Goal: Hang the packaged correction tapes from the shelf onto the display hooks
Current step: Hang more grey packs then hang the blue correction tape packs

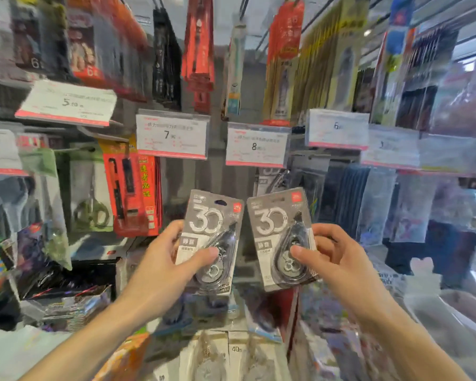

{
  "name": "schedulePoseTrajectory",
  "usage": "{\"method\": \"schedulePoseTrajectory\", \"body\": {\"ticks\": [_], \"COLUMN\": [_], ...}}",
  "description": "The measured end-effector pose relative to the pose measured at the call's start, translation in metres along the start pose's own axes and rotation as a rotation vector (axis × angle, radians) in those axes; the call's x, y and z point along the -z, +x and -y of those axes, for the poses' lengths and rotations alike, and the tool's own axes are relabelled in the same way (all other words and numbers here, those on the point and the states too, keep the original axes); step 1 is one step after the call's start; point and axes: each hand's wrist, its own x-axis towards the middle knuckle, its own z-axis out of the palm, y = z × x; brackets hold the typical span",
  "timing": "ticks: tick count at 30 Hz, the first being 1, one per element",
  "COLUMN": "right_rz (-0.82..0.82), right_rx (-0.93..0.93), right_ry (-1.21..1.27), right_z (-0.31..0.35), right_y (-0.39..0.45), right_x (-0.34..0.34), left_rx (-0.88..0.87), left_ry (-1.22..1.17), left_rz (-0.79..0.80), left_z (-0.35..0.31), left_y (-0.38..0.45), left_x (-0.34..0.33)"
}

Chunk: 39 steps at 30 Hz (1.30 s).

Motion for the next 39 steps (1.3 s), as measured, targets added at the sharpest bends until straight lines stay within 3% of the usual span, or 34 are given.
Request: {"method": "schedulePoseTrajectory", "body": {"ticks": [7,13,20,39], "right_rz": [0.031,0.033,0.063,-0.006], "right_rx": [0.152,0.213,0.245,0.338], "right_ry": [-0.051,-0.08,-0.094,0.038], "right_z": [0.001,-0.003,-0.004,0.014], "right_y": [0.01,0.018,0.021,0.041], "right_x": [0.08,0.107,0.11,0.06], "left_rx": [-0.122,-0.188,-0.244,-0.346], "left_ry": [0.179,0.342,0.43,0.346], "left_rz": [-0.057,-0.04,-0.039,-0.028], "left_z": [-0.06,-0.1,-0.126,-0.144], "left_y": [0.003,0.005,0.011,0.028], "left_x": [-0.06,-0.072,-0.066,-0.05]}}
